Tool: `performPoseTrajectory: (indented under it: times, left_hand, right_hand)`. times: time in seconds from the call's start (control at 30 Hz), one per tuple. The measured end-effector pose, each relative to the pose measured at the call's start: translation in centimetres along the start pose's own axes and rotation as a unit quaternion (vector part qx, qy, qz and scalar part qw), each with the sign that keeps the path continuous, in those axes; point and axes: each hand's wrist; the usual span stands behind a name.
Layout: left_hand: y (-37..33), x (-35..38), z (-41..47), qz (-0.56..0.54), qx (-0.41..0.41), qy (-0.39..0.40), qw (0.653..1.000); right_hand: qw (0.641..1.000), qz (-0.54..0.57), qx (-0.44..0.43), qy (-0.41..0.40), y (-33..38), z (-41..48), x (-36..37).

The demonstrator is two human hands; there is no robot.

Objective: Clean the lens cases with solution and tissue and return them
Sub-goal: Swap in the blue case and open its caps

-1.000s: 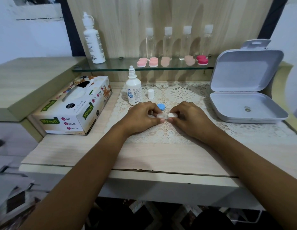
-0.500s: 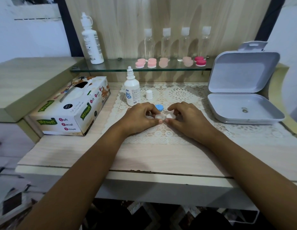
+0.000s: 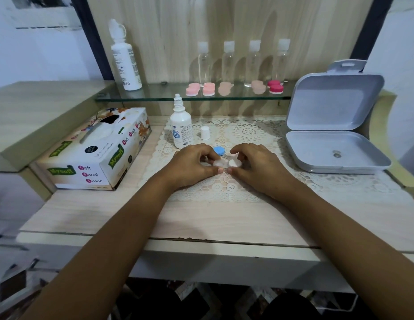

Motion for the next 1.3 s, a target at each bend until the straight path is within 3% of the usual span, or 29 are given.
performPoseTrajectory:
  times: [0.27,0.47,1.03,1.13,1.23,1.3]
  left_hand:
    - [0.0,0.0,0.0,0.003,0.002,-0.001,1.0]
    - [-0.1,0.0,-0.1,0.005,0.0,0.0,1.0]
    - [-0.1,0.0,-0.1,0.003,0.002,0.0,1.0]
    - [0.0,0.0,-0.1,0.004,0.002,0.001,1.0]
    - [0.0,0.0,0.0,0.001,-0.005,0.002,1.0]
    - [0.0,0.0,-0.1,-0.001,-0.007,0.003,1.0]
  right_hand:
    - [0.999,0.037,-0.022,0.029,-0.1,-0.2,-0.5]
    - [1.0,0.002,-0.005,0.007,-0.1,0.1,-0.4]
    - [0.993,0.078,-0.031,0.08,-0.8,0.1,-1.9]
    - [0.991,0.115,-0.023,0.059,-1.0,0.1,-2.0]
    - [0.987,0.158,0.0,-0.026,-1.1,0.5,-2.0]
    - [0.988,0.128,0.033,-0.079,-1.4,0.9,-1.8]
Point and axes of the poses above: each hand's wrist, its own z-axis towards the middle knuckle, its own x-axis out of the palm, y = z × x, and after that the axes turned 11 degrees about y, right-handed
